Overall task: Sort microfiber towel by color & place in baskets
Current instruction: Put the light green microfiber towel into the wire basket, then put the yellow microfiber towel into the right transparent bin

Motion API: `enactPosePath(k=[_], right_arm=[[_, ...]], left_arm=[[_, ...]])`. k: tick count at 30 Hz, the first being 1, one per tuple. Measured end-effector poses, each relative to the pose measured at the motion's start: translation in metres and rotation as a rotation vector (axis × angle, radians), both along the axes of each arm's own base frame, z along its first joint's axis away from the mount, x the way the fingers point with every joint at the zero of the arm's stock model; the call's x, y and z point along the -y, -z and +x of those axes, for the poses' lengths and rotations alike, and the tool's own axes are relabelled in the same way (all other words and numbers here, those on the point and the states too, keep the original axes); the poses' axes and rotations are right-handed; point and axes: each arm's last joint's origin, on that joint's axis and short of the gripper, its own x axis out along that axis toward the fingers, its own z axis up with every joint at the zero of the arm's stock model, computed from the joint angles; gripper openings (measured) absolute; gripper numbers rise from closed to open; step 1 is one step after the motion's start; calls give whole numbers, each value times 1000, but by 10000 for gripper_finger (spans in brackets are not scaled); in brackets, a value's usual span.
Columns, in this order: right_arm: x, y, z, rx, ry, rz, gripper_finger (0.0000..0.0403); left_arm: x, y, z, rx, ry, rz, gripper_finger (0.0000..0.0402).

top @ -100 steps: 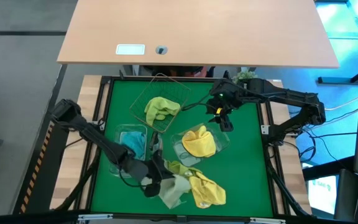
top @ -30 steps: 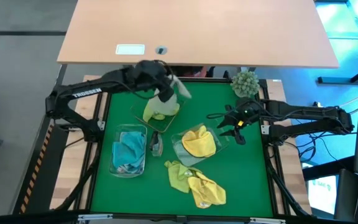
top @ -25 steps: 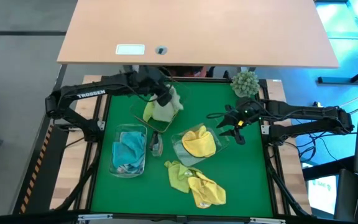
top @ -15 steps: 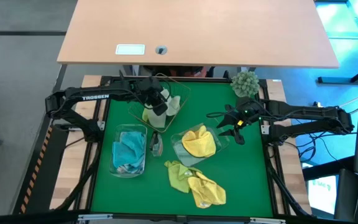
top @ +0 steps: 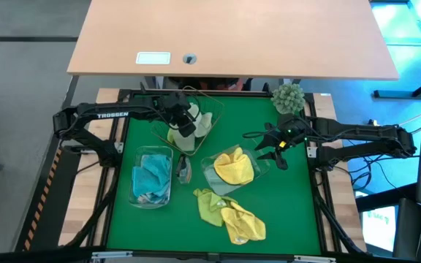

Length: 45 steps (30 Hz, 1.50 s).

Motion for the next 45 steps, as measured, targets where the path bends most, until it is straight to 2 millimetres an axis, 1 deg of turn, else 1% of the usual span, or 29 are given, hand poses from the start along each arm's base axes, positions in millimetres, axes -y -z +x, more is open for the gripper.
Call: enactPosePath(k=[5,9,15,24,27,30,34,41,45], right_arm=[[0,0,0,0,0,0,172],[0,0,0,0,0,0,172],[0,0,0,0,2,-2,172],[0,-1,0,1,6,4,172],[0,-6,1,5,33,76,172],[-3,-8,1,-3,21,164,172],[-18,-9,2,-20,-52,225,172],[-67,-17,2,41,-232,234,172],[-92,-15,-2,31,-245,199,172]], left_arm=[[0,-2,1,7,0,3,108],[-2,-15,6,59,11,23,124],[-4,-36,11,99,50,72,127],[-6,-67,17,178,62,94,127],[-5,-74,18,210,106,70,127],[-4,-75,19,224,136,57,128],[-1,-75,20,223,146,56,128],[6,-75,23,223,170,53,128],[11,-75,25,224,186,52,128]])
